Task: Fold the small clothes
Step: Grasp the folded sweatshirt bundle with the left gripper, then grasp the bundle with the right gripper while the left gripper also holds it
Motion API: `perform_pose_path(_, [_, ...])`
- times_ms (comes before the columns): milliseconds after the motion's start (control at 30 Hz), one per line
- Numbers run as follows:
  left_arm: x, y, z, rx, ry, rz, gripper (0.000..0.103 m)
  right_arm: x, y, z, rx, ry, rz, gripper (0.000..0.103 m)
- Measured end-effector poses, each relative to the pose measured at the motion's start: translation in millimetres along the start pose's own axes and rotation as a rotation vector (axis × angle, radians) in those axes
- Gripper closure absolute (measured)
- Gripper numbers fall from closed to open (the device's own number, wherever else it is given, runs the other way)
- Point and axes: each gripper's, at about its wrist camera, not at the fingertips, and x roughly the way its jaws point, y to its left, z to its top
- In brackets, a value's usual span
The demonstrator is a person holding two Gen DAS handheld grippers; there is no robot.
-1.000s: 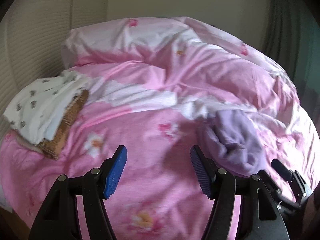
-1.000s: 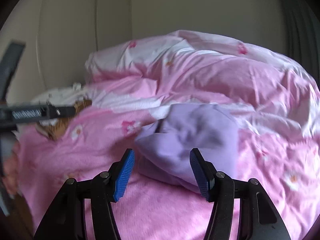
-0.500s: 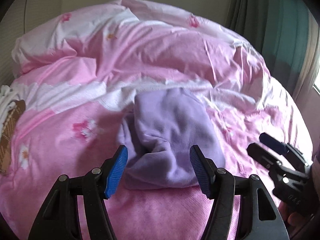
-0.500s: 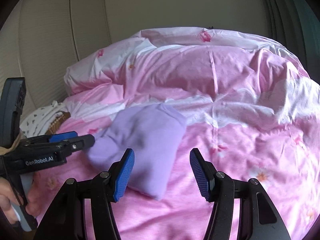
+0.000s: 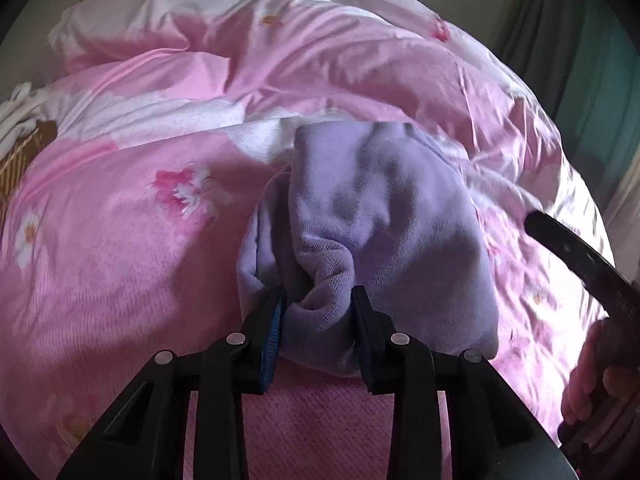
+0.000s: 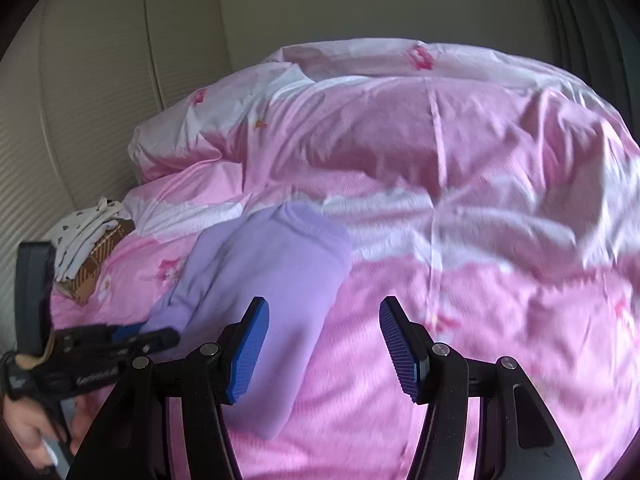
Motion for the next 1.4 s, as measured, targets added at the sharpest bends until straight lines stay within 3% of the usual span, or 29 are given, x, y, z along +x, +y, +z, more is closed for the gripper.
perform_pose_path(167, [-5, 5, 0, -0.043, -0.035, 0.011, 0.071, 24, 6, 31, -0.080, 0.016, 0.016, 0.044])
perform_pose_path(300, [-3, 9, -4, -0.061, -0.040, 0.003, 0.071, 51, 31, 50, -0.190, 0.079, 0.064, 0.044])
perform_pose_path(467, [-4, 15, -7, -0.104, -0.057, -0.008, 0.071, 87, 68, 52, -0.348, 0.179, 0.144, 0.044])
perform_pose_path(567, [-2, 14, -9, -0.094, -0.072, 0.020, 0.067, 110, 80, 43, -0.413, 0.245, 0.125, 0.045])
perform_pose_path(667, [2, 19, -11, -0.111, -0.082, 0.040, 0.061, 132, 79, 35, -0.385, 0.283, 0.108, 0.045])
perform_pose_path(900, [11, 28, -10, -0.144, -0.078, 0.026, 0.061, 162, 72, 32, -0.289, 0.309, 0.101, 0.045])
perform_pose_path(1133, [-13, 20, -4, -0.128, -0.108, 0.005, 0.050, 127, 61, 37, -0.233, 0.224, 0.120, 0.045])
perform_pose_path(1267, [-29, 16, -2, -0.124, -0.114, 0.026, 0.035, 82, 47, 36, -0.153, 0.151, 0.105, 0.044])
perform_pose_path(1400, [-41, 16, -2, -0.157, -0.117, 0.026, 0.024, 40, 28, 26, -0.055, 0.097, 0.099, 0.019])
